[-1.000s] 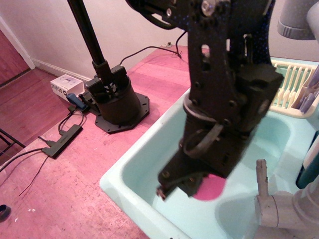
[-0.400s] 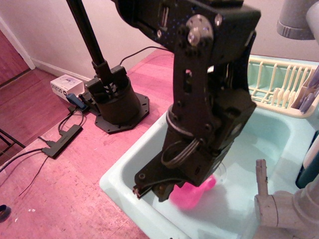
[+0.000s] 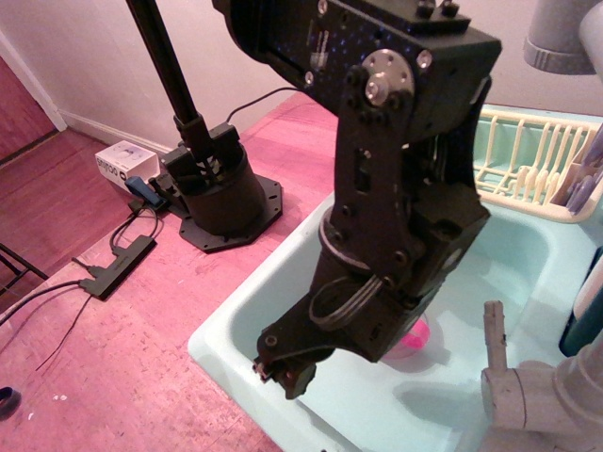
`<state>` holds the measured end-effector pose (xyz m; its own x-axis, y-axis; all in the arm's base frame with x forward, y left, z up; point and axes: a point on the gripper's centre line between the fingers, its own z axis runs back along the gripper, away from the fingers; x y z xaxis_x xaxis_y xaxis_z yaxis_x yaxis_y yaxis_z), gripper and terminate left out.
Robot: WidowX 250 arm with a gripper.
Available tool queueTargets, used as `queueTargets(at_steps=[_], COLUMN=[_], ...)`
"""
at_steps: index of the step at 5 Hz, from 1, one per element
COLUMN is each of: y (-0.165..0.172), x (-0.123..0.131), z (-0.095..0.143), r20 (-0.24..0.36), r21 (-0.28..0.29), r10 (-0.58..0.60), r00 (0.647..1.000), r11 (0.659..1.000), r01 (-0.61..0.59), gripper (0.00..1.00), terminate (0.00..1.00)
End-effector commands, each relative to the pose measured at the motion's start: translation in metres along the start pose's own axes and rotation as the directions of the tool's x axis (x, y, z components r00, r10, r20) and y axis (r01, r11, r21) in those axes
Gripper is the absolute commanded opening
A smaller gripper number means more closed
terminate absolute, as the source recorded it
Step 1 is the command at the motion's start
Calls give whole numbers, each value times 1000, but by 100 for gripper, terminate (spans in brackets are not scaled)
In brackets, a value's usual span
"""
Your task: Flip cup upright
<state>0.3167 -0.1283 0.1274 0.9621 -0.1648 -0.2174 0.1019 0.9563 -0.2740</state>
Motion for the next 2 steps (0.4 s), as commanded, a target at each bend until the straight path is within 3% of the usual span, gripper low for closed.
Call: queueTargets(at_steps=[1,2], y=[-6,-7], x=[4,7], z=[48,84], r20=[70,89], r21=[48,108], r10=[-23,-63], r00=[997,994], r11=[999,993], r01=[20,53], gripper=[100,100], terminate=[0,100])
